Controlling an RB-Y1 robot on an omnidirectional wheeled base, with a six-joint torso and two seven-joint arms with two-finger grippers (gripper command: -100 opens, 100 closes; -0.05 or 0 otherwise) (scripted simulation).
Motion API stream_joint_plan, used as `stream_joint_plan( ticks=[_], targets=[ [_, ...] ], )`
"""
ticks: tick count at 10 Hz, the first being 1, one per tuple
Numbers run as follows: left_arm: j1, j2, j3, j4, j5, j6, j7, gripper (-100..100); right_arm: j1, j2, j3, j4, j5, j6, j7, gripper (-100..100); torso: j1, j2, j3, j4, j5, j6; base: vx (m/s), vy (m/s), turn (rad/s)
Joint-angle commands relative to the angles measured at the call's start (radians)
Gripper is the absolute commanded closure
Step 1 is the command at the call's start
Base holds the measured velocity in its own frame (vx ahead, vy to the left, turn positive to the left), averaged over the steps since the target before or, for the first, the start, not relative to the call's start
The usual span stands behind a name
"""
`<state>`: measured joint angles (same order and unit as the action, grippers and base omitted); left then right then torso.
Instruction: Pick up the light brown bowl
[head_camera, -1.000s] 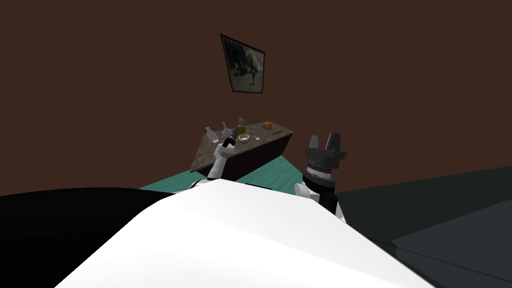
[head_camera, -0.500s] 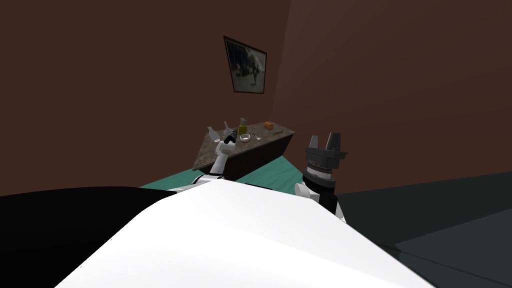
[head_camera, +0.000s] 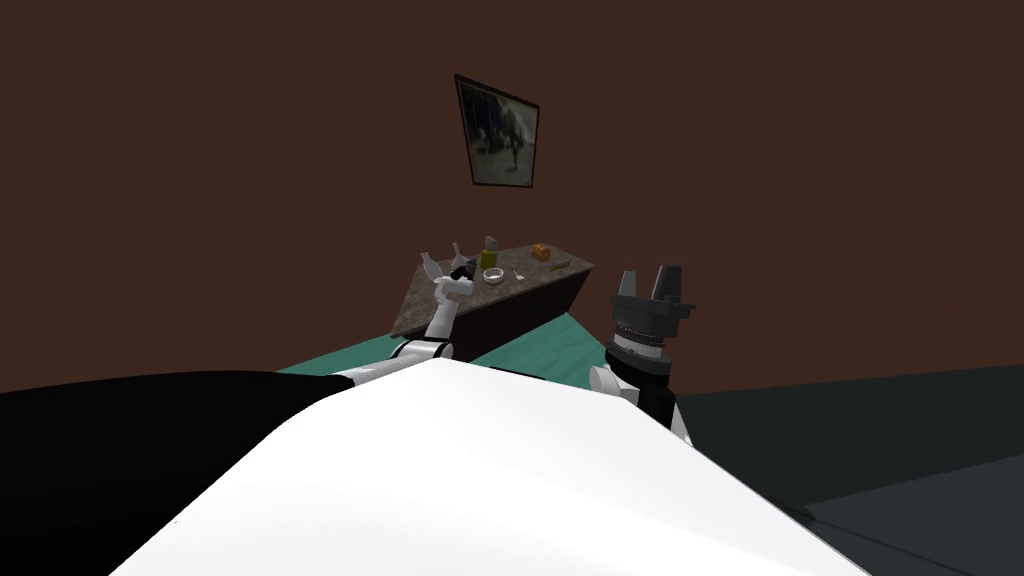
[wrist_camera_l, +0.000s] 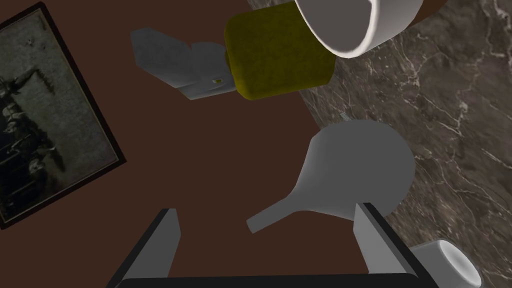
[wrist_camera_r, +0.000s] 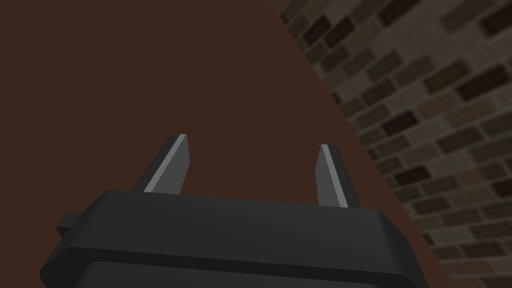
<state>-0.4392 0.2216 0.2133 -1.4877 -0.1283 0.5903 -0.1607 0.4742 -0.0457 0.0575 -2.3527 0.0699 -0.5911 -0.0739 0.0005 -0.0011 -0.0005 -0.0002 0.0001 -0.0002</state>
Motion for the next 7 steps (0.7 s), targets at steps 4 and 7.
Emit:
stream_joint_plan(
  ticks=[4, 7],
  targets=[
    [-0.081, -0.004, 0.019, 0.084, -0.003, 0.123, 0.002, -100, 0.000, 0.000, 0.000, 0.000, 0.000, 0.000, 0.000, 0, 0.000, 0.000, 0.000, 0.000, 0.000, 0.000, 0.009, 0.012, 0.040],
    [-0.131, -0.007, 0.031, 0.136, -0.002, 0.189, 0.003, -100, 0.000, 0.000, 0.000, 0.000, 0.000, 0.000, 0.000, 0, 0.000, -0.001, -0.001, 0.000, 0.000, 0.000, 0.017, 0.016, 0.037]
  ],
)
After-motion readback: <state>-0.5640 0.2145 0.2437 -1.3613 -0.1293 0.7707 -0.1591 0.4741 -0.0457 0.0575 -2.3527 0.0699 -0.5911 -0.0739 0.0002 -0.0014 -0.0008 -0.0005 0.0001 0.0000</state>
